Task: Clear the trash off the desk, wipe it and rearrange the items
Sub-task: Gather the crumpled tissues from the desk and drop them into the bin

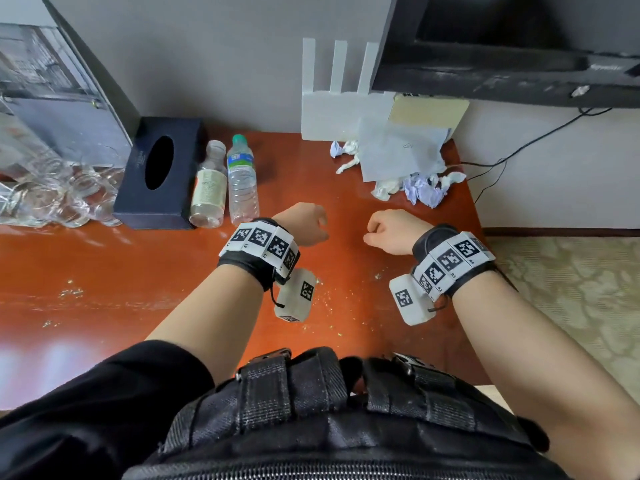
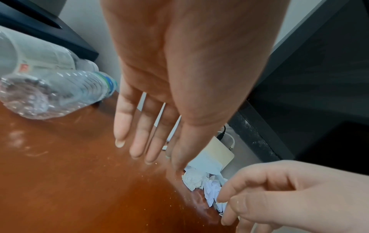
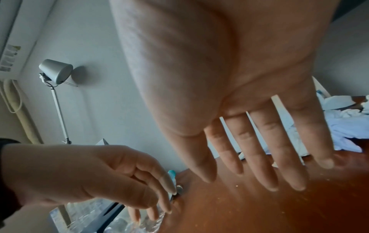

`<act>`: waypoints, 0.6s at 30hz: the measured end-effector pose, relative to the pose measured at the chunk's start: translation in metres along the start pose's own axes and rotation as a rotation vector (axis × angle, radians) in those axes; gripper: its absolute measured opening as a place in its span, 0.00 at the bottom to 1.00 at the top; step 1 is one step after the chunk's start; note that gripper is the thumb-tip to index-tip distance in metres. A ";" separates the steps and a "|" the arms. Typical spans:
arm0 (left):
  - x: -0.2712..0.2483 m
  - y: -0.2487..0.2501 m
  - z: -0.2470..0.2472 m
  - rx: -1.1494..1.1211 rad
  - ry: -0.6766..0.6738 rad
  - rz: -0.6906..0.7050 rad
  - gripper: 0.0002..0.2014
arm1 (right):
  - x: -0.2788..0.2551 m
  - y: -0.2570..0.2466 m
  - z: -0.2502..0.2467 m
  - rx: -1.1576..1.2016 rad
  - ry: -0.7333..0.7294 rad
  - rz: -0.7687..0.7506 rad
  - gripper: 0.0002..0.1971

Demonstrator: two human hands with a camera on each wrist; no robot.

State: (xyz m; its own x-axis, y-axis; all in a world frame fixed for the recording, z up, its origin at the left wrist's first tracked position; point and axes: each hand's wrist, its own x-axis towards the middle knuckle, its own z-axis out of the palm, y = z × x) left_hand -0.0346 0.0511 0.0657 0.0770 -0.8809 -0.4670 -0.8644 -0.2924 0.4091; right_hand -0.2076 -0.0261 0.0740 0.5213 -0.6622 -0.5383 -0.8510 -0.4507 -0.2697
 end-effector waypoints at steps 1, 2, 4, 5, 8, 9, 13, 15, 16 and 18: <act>0.009 0.004 0.000 0.005 -0.005 -0.003 0.15 | 0.006 0.008 -0.003 0.006 0.008 0.003 0.16; 0.018 0.009 0.000 0.008 -0.007 -0.006 0.15 | 0.011 0.015 -0.007 0.012 0.020 0.009 0.16; 0.036 0.017 -0.001 0.005 0.000 -0.019 0.15 | 0.022 0.031 -0.015 0.035 0.051 0.025 0.17; 0.046 0.021 -0.002 -0.003 0.006 -0.027 0.15 | 0.028 0.040 -0.019 0.055 0.070 0.031 0.17; 0.074 0.032 -0.008 -0.028 0.032 -0.035 0.16 | 0.046 0.065 -0.029 0.105 0.165 0.040 0.17; 0.083 0.036 -0.010 -0.040 0.046 -0.031 0.17 | 0.052 0.073 -0.033 0.103 0.214 0.042 0.16; 0.116 0.049 -0.015 -0.076 0.116 0.000 0.21 | 0.072 0.106 -0.041 0.111 0.404 0.140 0.17; 0.132 0.054 -0.013 -0.112 0.151 -0.010 0.27 | 0.080 0.121 -0.039 0.138 0.419 0.248 0.25; 0.139 0.056 -0.012 -0.122 0.167 -0.019 0.30 | 0.085 0.128 -0.037 0.160 0.410 0.294 0.29; 0.152 0.061 -0.008 -0.112 0.194 -0.015 0.38 | 0.094 0.142 -0.035 0.206 0.360 0.371 0.40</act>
State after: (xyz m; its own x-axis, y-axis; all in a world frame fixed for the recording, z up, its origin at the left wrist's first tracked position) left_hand -0.0715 -0.1039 0.0255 0.1924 -0.9281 -0.3186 -0.8026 -0.3357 0.4930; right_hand -0.2769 -0.1734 0.0130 0.1424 -0.9334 -0.3294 -0.9578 -0.0460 -0.2838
